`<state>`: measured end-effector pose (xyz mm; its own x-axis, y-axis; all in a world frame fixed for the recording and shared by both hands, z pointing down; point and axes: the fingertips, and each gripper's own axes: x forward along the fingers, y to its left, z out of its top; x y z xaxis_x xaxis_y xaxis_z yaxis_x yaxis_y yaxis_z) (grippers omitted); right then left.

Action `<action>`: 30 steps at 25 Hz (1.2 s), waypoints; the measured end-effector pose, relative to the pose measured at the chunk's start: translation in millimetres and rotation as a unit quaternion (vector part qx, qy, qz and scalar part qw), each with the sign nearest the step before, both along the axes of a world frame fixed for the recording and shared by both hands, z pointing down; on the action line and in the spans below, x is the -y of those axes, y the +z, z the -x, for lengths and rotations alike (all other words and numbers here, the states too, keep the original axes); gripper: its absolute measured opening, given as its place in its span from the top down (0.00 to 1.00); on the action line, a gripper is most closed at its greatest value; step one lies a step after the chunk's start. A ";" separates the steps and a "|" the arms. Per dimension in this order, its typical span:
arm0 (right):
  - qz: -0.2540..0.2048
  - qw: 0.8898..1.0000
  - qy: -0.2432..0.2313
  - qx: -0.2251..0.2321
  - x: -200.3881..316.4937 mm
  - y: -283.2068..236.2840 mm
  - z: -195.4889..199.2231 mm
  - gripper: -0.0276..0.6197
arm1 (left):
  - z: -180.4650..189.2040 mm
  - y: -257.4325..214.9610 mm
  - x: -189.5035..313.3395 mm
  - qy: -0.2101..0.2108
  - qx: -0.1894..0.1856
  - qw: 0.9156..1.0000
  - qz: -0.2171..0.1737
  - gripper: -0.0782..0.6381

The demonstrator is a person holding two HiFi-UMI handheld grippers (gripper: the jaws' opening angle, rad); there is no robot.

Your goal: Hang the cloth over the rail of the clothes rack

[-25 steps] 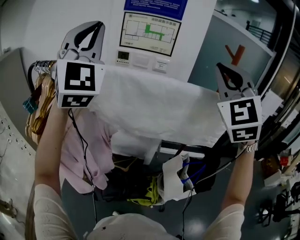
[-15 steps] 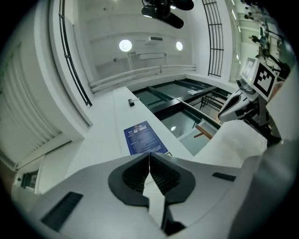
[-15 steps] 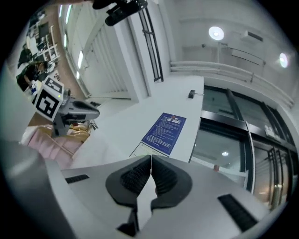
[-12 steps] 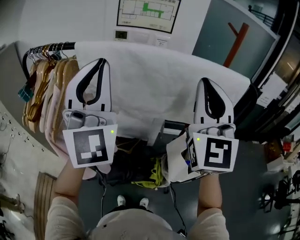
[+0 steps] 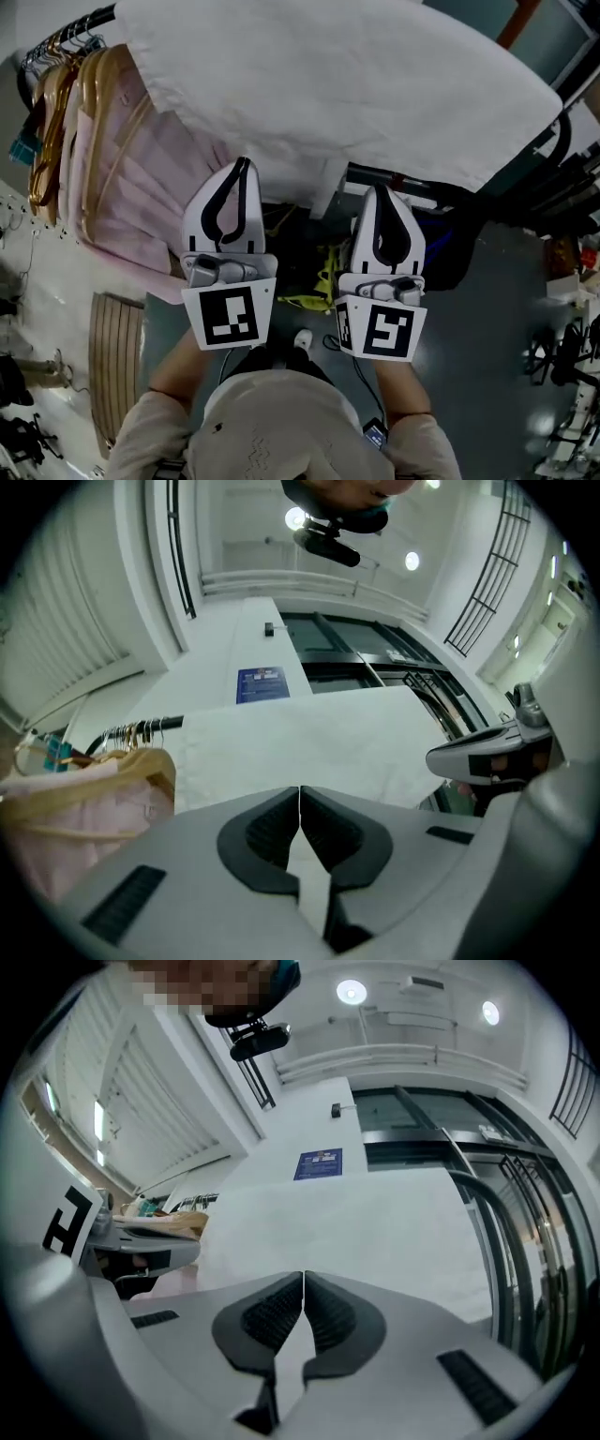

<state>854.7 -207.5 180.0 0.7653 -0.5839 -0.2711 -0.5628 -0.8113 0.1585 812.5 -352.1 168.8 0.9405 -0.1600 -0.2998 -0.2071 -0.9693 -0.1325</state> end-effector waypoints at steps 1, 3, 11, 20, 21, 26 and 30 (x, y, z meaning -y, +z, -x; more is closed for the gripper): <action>0.003 1.000 -0.005 0.011 2.1 14.5 1.0 0.93 | -0.5 15.2 -2.7 0.004 0.012 1.000 0.006 0.87; 0.002 0.999 -0.019 0.038 6.5 42.9 3.2 0.93 | 0.6 45.3 -10.2 0.022 0.036 0.999 0.010 0.87; 0.010 0.992 -0.029 0.124 3.7 125.8 9.5 0.93 | 14.4 127.2 -13.8 0.023 0.098 0.995 0.025 0.87; 0.047 0.983 -0.015 0.179 -5.0 178.8 32.7 0.93 | 29.1 176.3 -54.9 0.076 0.149 0.986 0.023 0.87; 0.060 0.981 -0.025 0.183 -0.7 184.6 38.3 0.93 | 31.1 178.2 -57.3 0.080 0.150 0.985 0.020 0.87; 0.029 0.983 -0.032 0.178 3.1 185.2 52.6 0.93 | 37.6 193.0 -67.1 0.081 0.155 0.984 0.017 0.87; 0.025 0.983 -0.027 0.180 -0.6 189.4 68.2 0.93 | 49.5 207.3 -71.6 0.084 0.168 0.981 0.040 0.87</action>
